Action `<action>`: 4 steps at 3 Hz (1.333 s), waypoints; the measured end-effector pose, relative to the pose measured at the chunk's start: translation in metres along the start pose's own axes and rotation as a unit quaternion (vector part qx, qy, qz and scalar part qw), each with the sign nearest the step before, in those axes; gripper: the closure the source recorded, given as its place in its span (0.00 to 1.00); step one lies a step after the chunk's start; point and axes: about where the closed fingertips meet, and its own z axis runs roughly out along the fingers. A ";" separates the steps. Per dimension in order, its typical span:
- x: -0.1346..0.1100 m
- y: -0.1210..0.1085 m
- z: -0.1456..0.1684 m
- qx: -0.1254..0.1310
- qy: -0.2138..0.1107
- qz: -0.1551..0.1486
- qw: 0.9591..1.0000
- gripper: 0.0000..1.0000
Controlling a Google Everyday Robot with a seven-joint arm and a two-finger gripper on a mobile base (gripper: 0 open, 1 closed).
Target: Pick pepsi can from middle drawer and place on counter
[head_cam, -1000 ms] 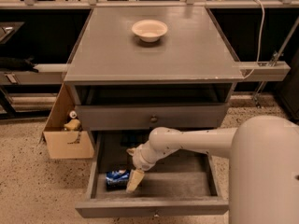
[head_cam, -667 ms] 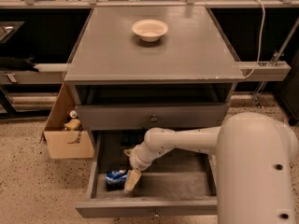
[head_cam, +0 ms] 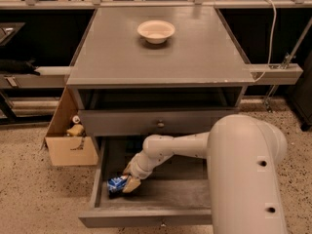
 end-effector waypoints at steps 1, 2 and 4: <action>-0.001 0.005 0.008 -0.009 0.003 0.001 1.000 0.65; -0.007 0.011 -0.011 0.004 -0.010 -0.005 1.000 0.88; -0.028 0.036 -0.133 0.082 -0.070 -0.036 0.994 1.00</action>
Offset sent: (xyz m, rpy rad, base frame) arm -0.0154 -0.0203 0.0680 0.0946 -0.0801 -0.0226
